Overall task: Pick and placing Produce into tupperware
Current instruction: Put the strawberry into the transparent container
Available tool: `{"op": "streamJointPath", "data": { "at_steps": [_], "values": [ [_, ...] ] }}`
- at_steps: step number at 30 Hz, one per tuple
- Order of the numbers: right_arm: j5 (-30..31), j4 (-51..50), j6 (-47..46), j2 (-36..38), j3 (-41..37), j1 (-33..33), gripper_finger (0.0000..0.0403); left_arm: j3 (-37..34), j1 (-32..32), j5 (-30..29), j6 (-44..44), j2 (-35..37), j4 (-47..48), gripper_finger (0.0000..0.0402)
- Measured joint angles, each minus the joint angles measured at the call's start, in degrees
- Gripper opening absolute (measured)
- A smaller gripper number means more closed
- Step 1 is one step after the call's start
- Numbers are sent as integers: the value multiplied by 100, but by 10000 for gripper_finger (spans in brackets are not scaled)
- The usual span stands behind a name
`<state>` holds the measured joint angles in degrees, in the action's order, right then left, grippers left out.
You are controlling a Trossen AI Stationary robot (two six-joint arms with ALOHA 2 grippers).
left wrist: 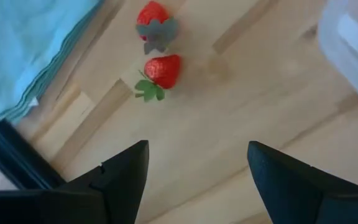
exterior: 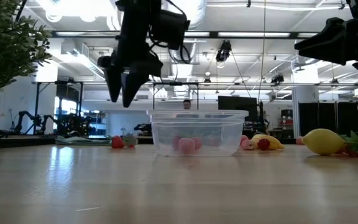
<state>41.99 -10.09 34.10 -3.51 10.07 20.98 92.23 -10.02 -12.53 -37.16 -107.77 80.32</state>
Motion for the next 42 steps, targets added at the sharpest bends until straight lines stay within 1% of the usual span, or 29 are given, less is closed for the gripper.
{"op": "streamJointPath", "data": {
  "at_steps": [3, 7, 11, 13, 16, 18, 25, 29, 32, 38, 42],
  "values": [
    [1, -1, -1, 0, 0, 1, 233, 2, -411, 352, 1028, 35, -204, 258],
    [1, -1, 0, -2, 0, 0, 233, 0, -803, 350, 2119, 30, -329, 258],
    [0, -1, -1, 0, 0, -1, 233, -72, -998, 368, 3019, 29, -497, 258],
    [1, -2, 1, -2, 0, 2, 233, -176, -1043, 373, 3487, 29, -737, 258],
    [-1, -2, -1, 0, 0, 0, 233, -440, -1096, 558, 3978, 29, -1008, 258],
    [0, -2, -1, -1, 0, -1, 233, -655, -1130, 685, 4093, 28, -1149, 258],
    [1, -2, -1, -2, 0, 0, 233, -1341, -1205, 612, 4096, 18, -1334, 258],
    [1, -2, 0, -2, 0, 2, 233, -1582, -1203, 649, 4093, 26, -1751, 258],
    [1, -2, 1, -2, 0, 2, 233, -1687, -1205, 668, 4061, 28, -1969, 258],
    [1, -3, -1, -2, 0, -1, 233, -1697, -1231, 641, 4080, 35, -2015, 258],
    [-1, -4, -1, -2, 0, 2, 233, -1719, -1266, 637, 4078, 23, -2212, 258]
  ]
}}
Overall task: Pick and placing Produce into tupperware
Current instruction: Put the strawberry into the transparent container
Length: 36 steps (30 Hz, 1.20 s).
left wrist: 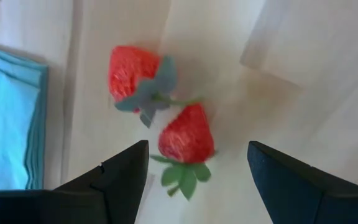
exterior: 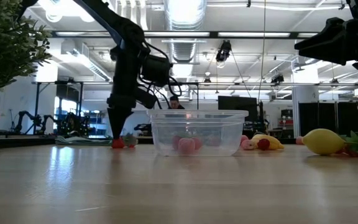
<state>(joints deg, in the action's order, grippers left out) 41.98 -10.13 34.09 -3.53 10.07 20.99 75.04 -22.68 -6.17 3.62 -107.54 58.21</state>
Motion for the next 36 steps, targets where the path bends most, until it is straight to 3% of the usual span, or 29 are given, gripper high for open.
{"op": "streamJointPath", "data": {
  "at_steps": [6, 19, 27, 36],
  "values": [
    [0, 0, 0, 0, 0, -2, 233, -41, 2, -5, -11, -5, -139, 252],
    [2, 0, 0, 0, 0, -2, 233, -74, -63, -29, 4, -10, -293, 169],
    [2, 2, 0, 0, 0, -2, 233, -579, -55, -24, -94, 0, -462, 158],
    [0, 2, 1, 1, 0, 0, 233, -493, -48, -27, -326, 35, -531, 138]
  ]
}}
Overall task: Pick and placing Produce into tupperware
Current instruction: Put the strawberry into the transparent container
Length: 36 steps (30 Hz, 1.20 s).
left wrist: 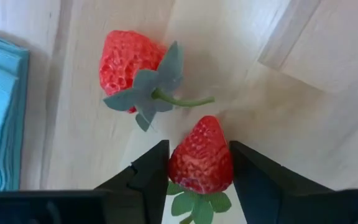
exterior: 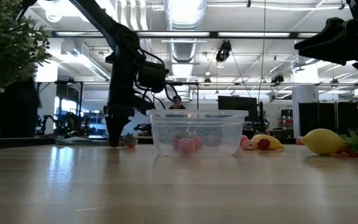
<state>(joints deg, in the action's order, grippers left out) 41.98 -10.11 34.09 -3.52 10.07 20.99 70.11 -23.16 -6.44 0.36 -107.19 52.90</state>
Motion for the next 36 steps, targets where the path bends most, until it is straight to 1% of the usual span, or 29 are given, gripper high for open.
{"op": "streamJointPath", "data": {
  "at_steps": [4, 11, 18, 21, 24, 26, 29, 33, 36],
  "values": [
    [1, 0, -1, -1, 0, -1, 233, 4, 2, 7, 0, 2, 7, 116],
    [1, 0, 0, -1, 0, -1, 233, 78, 16, 52, -138, 11, 65, 130],
    [1, 0, -1, -1, 0, 0, 233, 591, 241, 191, -281, 250, 64, 132],
    [0, 0, -1, -1, 0, -2, 233, 867, 421, 418, -303, 488, -7, 133],
    [1, 0, -1, -1, 0, -1, 233, 1125, 689, 821, -313, 714, -225, 133],
    [-1, -1, -1, -1, 0, 0, 233, 1238, 929, 1022, -323, 854, -522, 134],
    [-1, -2, -1, -1, 0, 0, 233, 1324, 1327, 1062, -375, 913, -1086, 134],
    [-1, -2, -1, -1, 0, 0, 233, 1352, 1724, 1078, -848, 751, -1715, 134],
    [0, -2, -1, 0, 2, -1, 233, 1348, 1844, 908, -1389, 521, -1708, 134]
  ]
}}
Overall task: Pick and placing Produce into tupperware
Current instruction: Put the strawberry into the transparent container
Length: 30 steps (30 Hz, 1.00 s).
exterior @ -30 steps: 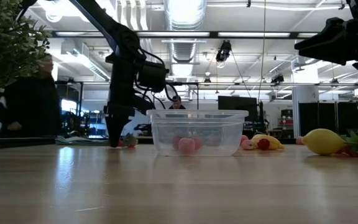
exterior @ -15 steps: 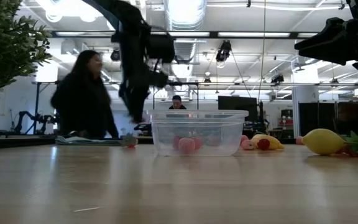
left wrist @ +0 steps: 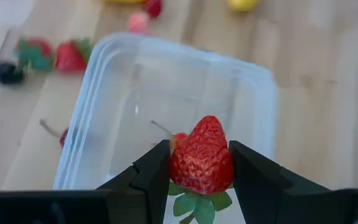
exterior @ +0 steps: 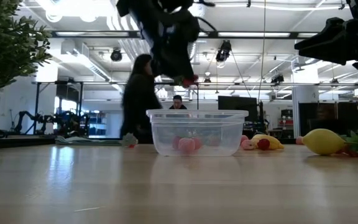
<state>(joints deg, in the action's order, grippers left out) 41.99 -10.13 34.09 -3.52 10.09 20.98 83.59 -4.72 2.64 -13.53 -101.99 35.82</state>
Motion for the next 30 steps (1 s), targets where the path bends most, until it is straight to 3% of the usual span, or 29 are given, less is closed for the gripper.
{"op": "streamJointPath", "data": {
  "at_steps": [6, 14, 18, 24, 30],
  "values": [
    [1, 0, 0, -1, 0, 1, 233, -9, 32, -147, -578, -257, -91, 148],
    [1, 2, 0, -1, 0, -1, 233, 20, -24, -157, -1199, -188, 159, 235],
    [0, 0, 1, -1, 0, 1, 233, 232, -134, -598, -1167, -129, 816, 269],
    [1, 2, 2, -1, 0, 1, 233, 737, -622, -1543, -1204, -98, 2147, 273],
    [0, 2, 0, -1, 0, 0, 233, 723, -1588, -1313, -2031, -100, 2979, 271]
  ]
}}
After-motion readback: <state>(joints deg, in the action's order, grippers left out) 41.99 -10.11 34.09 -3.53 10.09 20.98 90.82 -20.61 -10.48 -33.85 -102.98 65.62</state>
